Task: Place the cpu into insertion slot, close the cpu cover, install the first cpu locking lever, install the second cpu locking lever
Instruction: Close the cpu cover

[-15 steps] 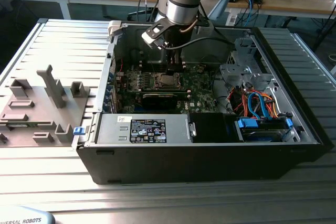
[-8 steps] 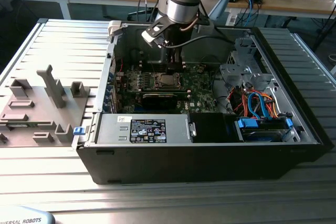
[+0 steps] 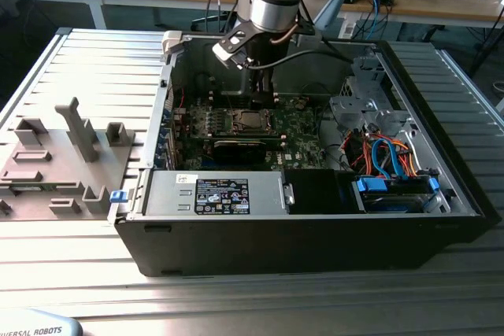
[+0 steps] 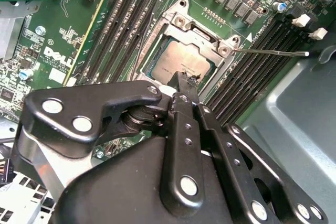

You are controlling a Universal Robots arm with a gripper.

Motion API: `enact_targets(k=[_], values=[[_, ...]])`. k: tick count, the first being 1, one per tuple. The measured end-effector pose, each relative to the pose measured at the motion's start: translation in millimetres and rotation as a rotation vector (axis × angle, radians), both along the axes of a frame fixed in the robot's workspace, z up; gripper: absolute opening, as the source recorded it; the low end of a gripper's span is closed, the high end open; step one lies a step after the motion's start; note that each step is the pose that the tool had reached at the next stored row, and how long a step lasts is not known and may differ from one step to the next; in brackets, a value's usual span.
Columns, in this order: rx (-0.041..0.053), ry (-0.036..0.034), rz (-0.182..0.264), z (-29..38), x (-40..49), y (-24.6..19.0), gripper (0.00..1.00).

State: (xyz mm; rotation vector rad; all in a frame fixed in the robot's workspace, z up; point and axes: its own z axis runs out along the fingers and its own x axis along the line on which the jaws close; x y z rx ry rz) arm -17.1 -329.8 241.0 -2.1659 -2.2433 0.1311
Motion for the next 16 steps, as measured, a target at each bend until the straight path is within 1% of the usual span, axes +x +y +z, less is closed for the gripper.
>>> enact_targets(k=[16], values=[[-0.0021,0.0000,0.000,6.8,0.0,0.0,0.11]])
